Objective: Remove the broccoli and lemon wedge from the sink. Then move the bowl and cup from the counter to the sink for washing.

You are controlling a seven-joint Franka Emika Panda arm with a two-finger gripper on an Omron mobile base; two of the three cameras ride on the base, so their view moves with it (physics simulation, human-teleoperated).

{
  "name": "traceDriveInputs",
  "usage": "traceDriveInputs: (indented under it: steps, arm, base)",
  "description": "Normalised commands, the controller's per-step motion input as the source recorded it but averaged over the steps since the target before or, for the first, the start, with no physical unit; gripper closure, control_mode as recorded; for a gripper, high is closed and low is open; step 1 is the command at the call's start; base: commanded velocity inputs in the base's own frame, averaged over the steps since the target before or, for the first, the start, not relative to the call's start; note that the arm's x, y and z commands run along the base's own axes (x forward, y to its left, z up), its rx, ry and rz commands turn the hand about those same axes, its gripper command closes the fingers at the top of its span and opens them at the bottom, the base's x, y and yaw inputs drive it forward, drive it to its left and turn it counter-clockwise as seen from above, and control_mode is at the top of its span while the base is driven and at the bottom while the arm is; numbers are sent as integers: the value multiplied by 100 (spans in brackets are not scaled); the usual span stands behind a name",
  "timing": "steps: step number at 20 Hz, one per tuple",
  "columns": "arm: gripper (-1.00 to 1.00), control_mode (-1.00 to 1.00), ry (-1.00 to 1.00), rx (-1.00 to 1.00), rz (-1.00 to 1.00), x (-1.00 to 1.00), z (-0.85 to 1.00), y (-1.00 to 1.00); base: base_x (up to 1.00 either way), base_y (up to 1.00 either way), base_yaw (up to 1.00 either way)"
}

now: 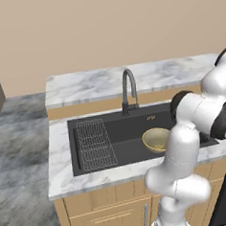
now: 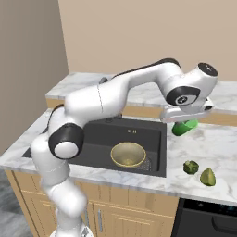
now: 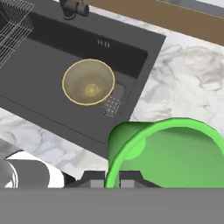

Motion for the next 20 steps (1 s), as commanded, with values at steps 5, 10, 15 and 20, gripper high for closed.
traceDriveInputs:
  steps: [5,10,15,20]
  arm:
    - [100,-100,0,-15,0,0,0,44]
    - [100,-100,0,-14,0,7,3,40]
    - [100,-100,3,-12,0,11,5,39]
    - [100,-100,4,-7,0,7,4,39]
  base:
    - [0,0,0]
    - [0,0,0]
    - [0,0,0]
    - [0,0,0]
